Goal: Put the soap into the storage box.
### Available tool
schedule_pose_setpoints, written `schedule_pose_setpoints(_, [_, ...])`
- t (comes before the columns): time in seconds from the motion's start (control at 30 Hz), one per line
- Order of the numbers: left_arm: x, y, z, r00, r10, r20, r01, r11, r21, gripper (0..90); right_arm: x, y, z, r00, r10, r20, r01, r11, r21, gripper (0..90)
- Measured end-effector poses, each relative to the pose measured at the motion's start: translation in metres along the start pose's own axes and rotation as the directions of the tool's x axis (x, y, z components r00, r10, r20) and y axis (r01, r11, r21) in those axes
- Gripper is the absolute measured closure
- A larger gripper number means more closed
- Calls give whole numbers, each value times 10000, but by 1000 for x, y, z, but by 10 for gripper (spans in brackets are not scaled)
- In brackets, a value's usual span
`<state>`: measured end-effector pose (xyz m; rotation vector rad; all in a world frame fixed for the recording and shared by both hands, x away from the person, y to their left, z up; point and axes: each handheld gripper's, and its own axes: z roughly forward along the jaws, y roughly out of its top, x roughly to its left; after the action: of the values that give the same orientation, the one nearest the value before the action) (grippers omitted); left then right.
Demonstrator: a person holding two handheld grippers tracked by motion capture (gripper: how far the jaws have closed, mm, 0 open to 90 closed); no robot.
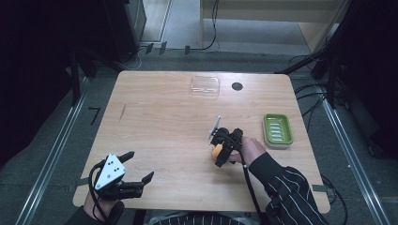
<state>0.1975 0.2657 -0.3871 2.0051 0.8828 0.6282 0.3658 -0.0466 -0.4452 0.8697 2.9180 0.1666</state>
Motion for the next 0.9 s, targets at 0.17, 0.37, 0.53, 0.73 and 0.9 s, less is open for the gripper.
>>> schedule_pose_setpoints(0.17, [0,0,0,10000,10,24,-10,10000,-23,136,1,10,6,9998,-175,-67,176,9998,132,1])
schedule_pose_setpoints(0.37, [0,0,0,10000,-33,17,33,10000,-53,136,-3,18,16,9997,-222,-142,228,9990,387,0])
schedule_pose_setpoints(0.53, [0,0,0,10000,-1,31,1,10000,-31,136,-5,21,21,9996,-230,-180,239,9983,528,7])
schedule_pose_setpoints(0.73, [0,0,0,10000,-36,28,36,10000,-41,136,-3,23,24,9990,-291,-336,313,9974,654,88])
schedule_pose_setpoints(0.9, [0,0,0,10000,-27,30,27,10000,-41,136,-4,23,25,9990,-273,-354,298,9969,730,150])
